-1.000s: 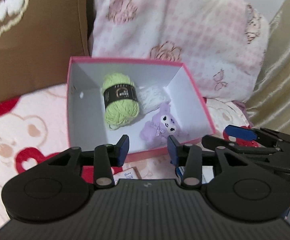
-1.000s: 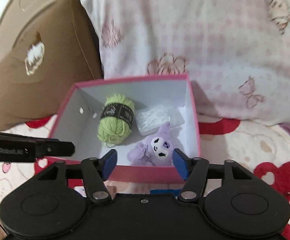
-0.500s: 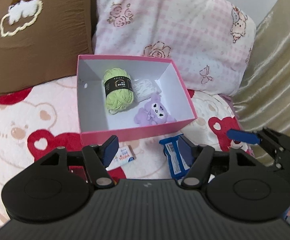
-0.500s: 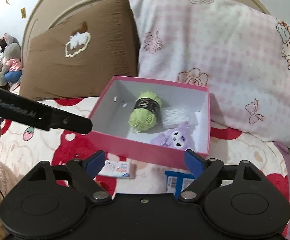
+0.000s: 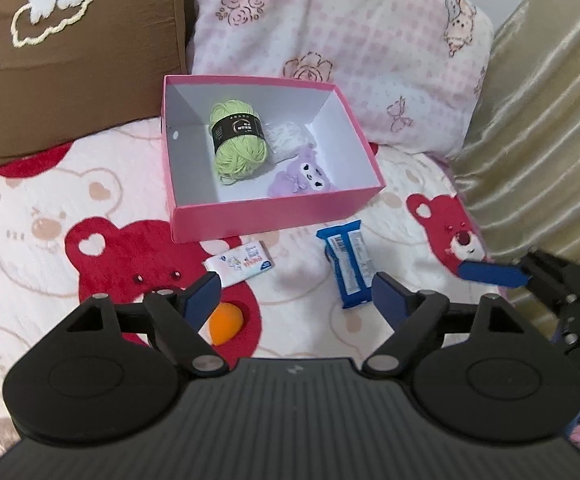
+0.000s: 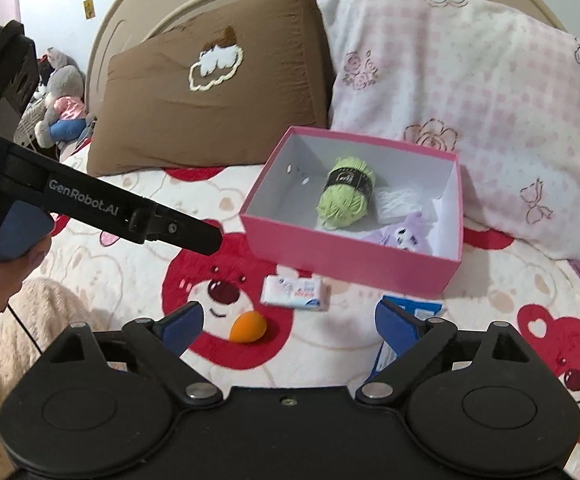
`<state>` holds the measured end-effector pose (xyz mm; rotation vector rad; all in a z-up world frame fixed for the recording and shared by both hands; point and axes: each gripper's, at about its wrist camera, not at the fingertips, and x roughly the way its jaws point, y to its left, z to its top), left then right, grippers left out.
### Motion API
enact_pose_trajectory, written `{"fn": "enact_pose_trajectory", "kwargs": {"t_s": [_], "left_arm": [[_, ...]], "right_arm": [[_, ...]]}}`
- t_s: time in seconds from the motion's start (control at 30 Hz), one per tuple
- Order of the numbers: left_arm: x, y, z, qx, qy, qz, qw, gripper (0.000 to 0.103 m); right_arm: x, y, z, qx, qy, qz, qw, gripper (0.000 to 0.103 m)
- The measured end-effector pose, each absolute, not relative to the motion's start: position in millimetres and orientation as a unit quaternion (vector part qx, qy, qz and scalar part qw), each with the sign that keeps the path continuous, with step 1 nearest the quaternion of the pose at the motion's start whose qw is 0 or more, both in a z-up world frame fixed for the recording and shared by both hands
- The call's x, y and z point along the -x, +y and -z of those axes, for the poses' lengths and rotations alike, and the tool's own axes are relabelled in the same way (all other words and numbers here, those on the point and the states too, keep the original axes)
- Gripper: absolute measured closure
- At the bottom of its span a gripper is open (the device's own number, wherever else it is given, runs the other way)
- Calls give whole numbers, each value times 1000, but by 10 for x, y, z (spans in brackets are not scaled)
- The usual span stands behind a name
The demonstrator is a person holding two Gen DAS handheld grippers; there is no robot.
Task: Organize objects
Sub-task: 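Raise the open left tool out of the pink box, then move the left tool down toward the white wet-wipe pack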
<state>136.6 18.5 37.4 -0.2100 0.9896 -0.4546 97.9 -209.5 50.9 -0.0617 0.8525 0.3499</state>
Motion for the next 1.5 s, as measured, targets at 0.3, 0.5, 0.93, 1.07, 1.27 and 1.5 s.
{"fn": "enact_pose_trajectory", "kwargs": {"t_s": [0.3, 0.5, 0.93, 1.07, 1.27, 1.5], "left_arm": [[-1198, 236, -282, 96, 478, 228, 843, 19], [-1349, 247, -14, 145, 500, 227, 823, 10], [-1715, 176, 478, 133, 489, 209, 837, 6], [-1820, 178, 582, 123, 470, 186, 854, 6], [-1953, 219, 845, 147, 473, 172, 852, 6], [-2071, 241, 1209, 155, 474, 156, 853, 6]], "right_arm": [[-872, -2012, -349, 25, 424, -184, 886, 8], [-868, -1946, -254, -12, 428, -224, 876, 8], [-1261, -1845, 151, 5, 433, -238, 869, 8], [-1470, -1800, 316, 47, 436, -229, 869, 8], [-1783, -1829, 476, 34, 434, -231, 870, 8], [-2060, -1877, 893, 15, 443, -198, 874, 8]]}}
